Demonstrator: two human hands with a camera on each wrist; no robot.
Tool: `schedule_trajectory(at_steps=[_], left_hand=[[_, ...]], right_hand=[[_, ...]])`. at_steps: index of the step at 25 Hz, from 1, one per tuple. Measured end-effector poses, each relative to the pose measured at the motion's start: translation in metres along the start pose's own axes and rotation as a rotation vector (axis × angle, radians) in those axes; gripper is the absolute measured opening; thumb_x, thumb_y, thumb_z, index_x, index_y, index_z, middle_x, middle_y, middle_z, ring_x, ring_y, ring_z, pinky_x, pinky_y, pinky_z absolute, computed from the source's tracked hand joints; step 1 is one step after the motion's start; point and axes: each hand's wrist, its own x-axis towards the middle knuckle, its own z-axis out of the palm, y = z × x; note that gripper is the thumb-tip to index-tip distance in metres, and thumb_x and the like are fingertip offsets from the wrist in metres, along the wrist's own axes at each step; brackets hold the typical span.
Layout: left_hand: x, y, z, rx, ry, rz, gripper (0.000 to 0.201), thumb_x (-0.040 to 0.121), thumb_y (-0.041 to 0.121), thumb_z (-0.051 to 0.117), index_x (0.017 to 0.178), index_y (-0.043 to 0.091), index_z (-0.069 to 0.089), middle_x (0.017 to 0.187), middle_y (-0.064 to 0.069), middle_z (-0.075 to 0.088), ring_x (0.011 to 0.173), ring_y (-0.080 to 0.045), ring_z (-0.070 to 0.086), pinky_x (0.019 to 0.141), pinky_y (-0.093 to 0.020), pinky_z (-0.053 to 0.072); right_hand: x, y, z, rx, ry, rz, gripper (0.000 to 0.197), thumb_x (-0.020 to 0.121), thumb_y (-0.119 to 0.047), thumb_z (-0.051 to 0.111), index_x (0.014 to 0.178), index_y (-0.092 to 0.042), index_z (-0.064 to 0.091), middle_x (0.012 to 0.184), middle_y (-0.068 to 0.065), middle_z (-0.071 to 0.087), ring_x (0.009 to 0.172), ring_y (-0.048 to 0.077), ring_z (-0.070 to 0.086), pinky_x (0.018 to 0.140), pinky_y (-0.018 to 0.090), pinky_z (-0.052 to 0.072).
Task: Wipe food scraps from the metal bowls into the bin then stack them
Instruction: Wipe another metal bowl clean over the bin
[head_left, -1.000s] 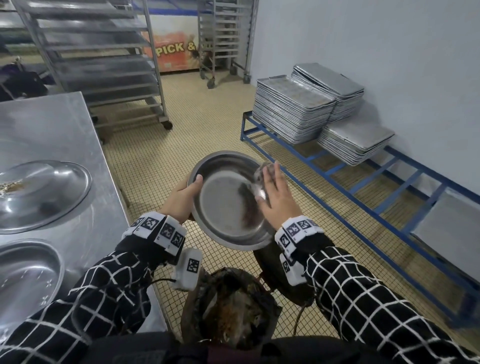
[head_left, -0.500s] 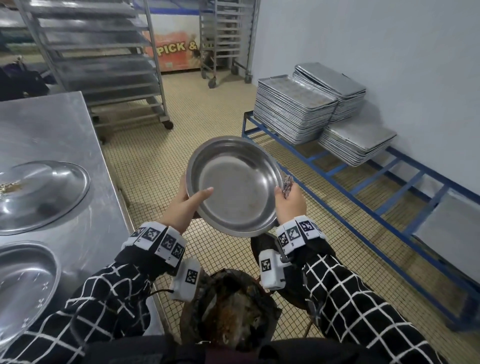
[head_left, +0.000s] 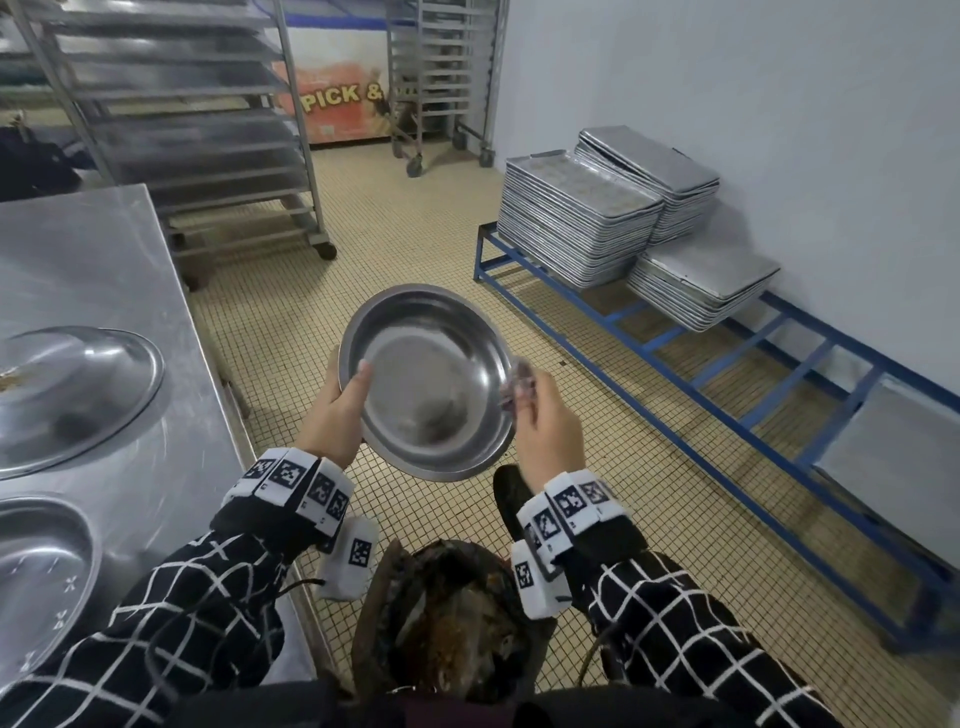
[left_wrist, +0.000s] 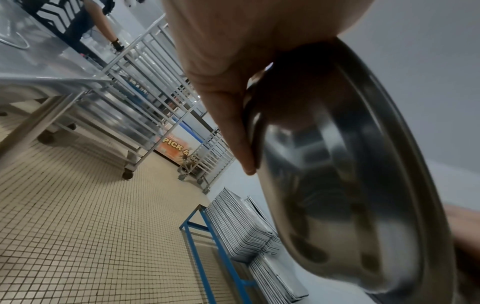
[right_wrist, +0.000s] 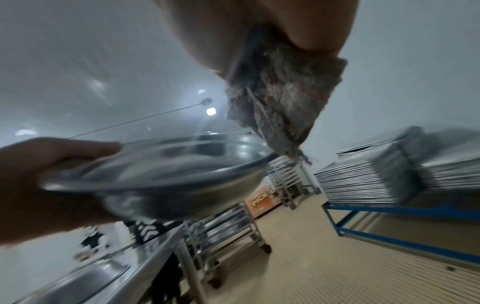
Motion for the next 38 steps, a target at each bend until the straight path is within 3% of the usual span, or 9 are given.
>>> schedule_trajectory(at_steps=[3,6,9,15,19,22,28,33,38], left_hand=[[-0.001,0.004,0.007,0.015,-0.020,0.021,0.038,0.102,0.037,0.032,0.138,0.026,0.038,0.114,0.015,0.056,0.104,-0.003,0.054,0.090,-0.027,0.044],[-0.001,0.008,0.006,0.044,-0.035,0.011,0.042,0.102,0.039,0.032,0.143,0.031,0.028,0.124,0.016,0.050,0.113,-0.003,0.048,0.100,-0.025,0.037],[-0.001,0.003,-0.001,0.012,-0.039,0.027,0.033,0.103,0.034,0.032,0.133,0.028,0.043,0.118,0.009,0.057,0.110,-0.011,0.054,0.096,-0.029,0.043],[-0.008,-0.001,0.014,0.016,-0.116,-0.121,0.036,0.102,0.039,0.031,0.132,0.023,0.045,0.104,-0.002,0.063,0.086,-0.017,0.063,0.058,-0.019,0.051],[-0.002,-0.008,0.011,0.030,-0.131,-0.146,0.041,0.101,0.045,0.033,0.133,0.023,0.046,0.108,-0.009,0.066,0.085,-0.025,0.068,0.061,-0.028,0.055],[-0.004,-0.011,0.013,0.010,-0.158,-0.176,0.041,0.100,0.047,0.034,0.131,0.024,0.047,0.106,-0.012,0.068,0.082,-0.027,0.070,0.067,-0.039,0.059],[-0.009,0.001,0.020,-0.085,-0.118,-0.107,0.034,0.101,0.036,0.037,0.124,0.018,0.056,0.106,-0.006,0.067,0.095,-0.024,0.065,0.087,-0.040,0.052],[-0.017,0.010,0.028,-0.179,0.006,-0.059,0.021,0.102,0.028,0.039,0.102,0.033,0.060,0.097,0.005,0.067,0.088,-0.012,0.064,0.079,-0.025,0.049],[-0.026,0.000,0.031,-0.205,-0.041,-0.063,0.026,0.099,0.034,0.045,0.123,0.029,0.049,0.109,0.000,0.064,0.091,-0.014,0.066,0.076,-0.030,0.053]], right_hand=[[-0.030,-0.015,0.021,-0.120,-0.329,-0.249,0.030,0.100,-0.039,0.036,0.124,-0.027,0.049,0.093,-0.012,0.058,0.088,0.009,0.061,0.083,0.031,0.053],[-0.042,-0.012,0.031,-0.316,-0.621,-0.357,0.051,0.099,-0.052,0.017,0.133,-0.026,0.044,0.130,-0.006,0.055,0.125,0.015,0.045,0.111,0.042,0.027],[-0.019,0.015,0.024,-0.677,-0.618,-0.362,0.055,0.099,-0.050,0.011,0.147,-0.028,0.025,0.155,-0.006,0.022,0.145,0.014,0.009,0.118,0.040,-0.002],[0.025,0.044,0.017,-0.653,-0.437,-0.122,0.060,0.101,-0.038,0.022,0.149,-0.018,-0.008,0.154,0.003,-0.024,0.143,0.029,-0.014,0.115,0.042,0.007],[0.038,0.037,0.005,-0.363,-0.335,0.036,0.053,0.102,-0.026,0.032,0.150,-0.012,0.015,0.153,0.012,0.024,0.131,0.026,0.042,0.099,0.031,0.042],[0.042,0.044,-0.002,-0.295,-0.230,0.027,0.038,0.098,-0.026,0.044,0.133,-0.011,0.048,0.107,0.006,0.063,0.092,0.017,0.062,0.082,0.029,0.054],[0.037,0.044,0.003,-0.216,-0.060,0.126,0.024,0.100,-0.029,0.040,0.102,-0.006,0.045,0.070,-0.004,0.050,0.056,0.009,0.050,0.047,0.018,0.036],[0.023,0.037,0.001,-0.014,0.051,0.305,0.025,0.100,-0.033,0.039,0.099,-0.008,0.043,0.072,0.000,0.054,0.056,0.011,0.052,0.046,0.022,0.039],[0.012,0.034,-0.012,0.102,0.067,0.334,0.022,0.100,-0.029,0.041,0.101,-0.008,0.046,0.078,-0.001,0.057,0.060,0.008,0.056,0.043,0.014,0.038]])
